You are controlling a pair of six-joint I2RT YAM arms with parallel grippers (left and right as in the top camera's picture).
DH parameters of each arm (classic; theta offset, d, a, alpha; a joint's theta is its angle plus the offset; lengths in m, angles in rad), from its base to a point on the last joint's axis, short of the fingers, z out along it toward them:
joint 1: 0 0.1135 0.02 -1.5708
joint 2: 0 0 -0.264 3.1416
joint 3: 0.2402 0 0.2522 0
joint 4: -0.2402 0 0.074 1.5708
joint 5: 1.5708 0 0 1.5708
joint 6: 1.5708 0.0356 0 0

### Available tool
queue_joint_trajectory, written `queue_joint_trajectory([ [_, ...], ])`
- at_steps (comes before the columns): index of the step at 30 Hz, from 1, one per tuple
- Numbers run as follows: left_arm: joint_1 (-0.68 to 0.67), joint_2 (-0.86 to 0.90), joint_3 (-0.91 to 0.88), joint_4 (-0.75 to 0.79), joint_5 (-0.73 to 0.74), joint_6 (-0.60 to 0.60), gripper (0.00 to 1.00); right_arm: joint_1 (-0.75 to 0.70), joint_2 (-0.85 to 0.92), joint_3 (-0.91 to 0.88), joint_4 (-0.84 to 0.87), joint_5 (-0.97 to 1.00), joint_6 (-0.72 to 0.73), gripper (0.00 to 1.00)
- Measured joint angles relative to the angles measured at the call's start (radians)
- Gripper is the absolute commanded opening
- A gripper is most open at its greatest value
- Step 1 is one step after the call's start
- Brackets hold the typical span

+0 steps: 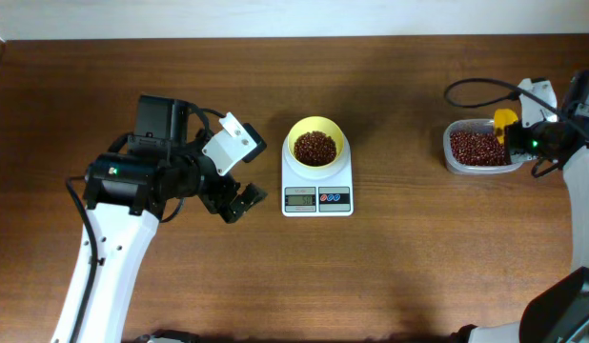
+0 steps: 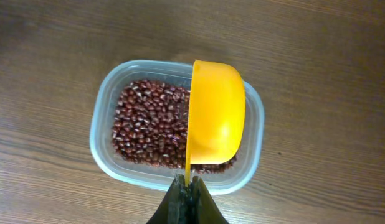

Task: Scoop item into bowl and weigh 50g on scale
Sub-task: 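Carry the scoop right back over the bean tub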

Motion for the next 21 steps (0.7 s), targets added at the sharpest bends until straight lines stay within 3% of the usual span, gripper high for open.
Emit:
queue_joint_trajectory([
  [9, 0.000, 0.000, 0.000, 0.000, 0.000, 0.000, 0.99, 0.011, 0.000, 0.000, -0.006, 0.097, -0.011, 0.04],
  [21, 0.000, 0.000, 0.000, 0.000, 0.000, 0.000, 0.99, 0.143, -0.005, 0.000, -0.033, 0.147, 0.004, 0.04],
])
